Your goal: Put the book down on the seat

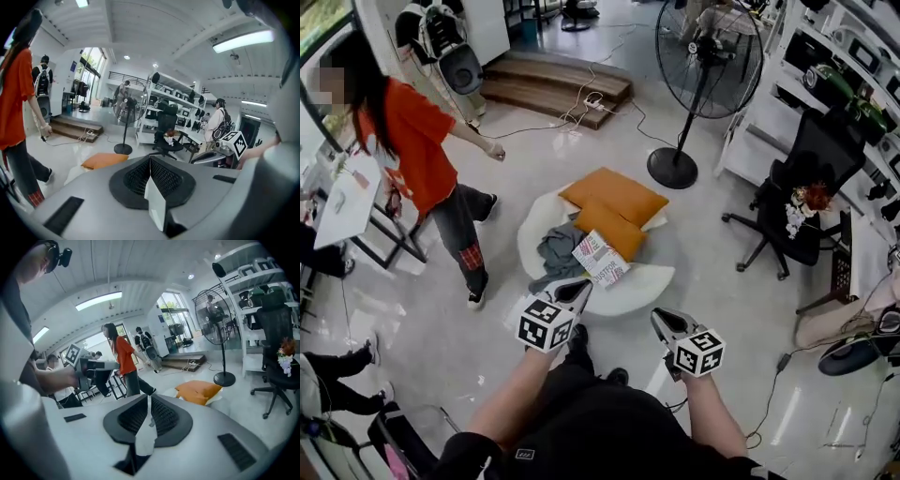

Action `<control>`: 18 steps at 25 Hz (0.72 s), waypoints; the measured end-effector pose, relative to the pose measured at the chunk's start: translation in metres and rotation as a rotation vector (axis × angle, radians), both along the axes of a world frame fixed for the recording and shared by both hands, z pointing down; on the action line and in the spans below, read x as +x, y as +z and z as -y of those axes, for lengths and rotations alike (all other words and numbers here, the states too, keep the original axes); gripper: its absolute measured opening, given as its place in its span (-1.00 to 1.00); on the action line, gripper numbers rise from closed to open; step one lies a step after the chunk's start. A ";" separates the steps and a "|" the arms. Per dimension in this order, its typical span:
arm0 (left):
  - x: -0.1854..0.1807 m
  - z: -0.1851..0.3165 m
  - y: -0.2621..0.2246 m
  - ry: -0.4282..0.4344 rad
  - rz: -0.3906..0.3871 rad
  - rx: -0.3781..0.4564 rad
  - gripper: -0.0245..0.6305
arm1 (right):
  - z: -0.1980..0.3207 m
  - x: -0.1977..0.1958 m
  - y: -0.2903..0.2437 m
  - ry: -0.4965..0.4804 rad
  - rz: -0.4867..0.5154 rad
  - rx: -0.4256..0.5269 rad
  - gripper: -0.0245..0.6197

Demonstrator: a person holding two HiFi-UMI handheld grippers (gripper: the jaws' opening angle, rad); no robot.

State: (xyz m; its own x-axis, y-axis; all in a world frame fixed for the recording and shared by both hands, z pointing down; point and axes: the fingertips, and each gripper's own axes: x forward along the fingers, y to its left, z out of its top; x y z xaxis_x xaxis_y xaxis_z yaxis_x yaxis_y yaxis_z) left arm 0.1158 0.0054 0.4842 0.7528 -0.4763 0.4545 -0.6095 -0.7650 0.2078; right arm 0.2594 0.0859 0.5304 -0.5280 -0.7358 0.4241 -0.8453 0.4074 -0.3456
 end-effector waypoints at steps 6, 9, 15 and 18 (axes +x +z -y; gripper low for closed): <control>0.008 -0.016 -0.050 -0.010 -0.016 0.086 -0.91 | -0.014 0.009 -0.061 -0.015 0.002 0.120 -0.87; 0.008 -0.010 -0.071 -0.014 -0.022 0.127 -0.91 | -0.007 0.019 -0.089 0.004 0.001 0.174 -0.87; 0.004 0.030 -0.098 -0.013 -0.050 0.185 -0.92 | 0.030 0.032 -0.147 0.085 0.012 0.297 -0.88; -0.006 0.060 -0.113 -0.024 -0.075 0.214 -0.92 | 0.055 0.027 -0.166 0.099 -0.006 0.339 -0.88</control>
State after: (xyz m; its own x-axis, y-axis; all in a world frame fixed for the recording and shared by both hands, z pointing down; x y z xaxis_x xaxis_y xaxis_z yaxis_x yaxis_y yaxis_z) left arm 0.1098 -0.0545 0.3715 0.7678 -0.5740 0.2845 -0.6171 -0.7819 0.0879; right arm 0.2868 0.0305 0.3648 -0.4450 -0.8828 0.1503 -0.8883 0.4138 -0.1994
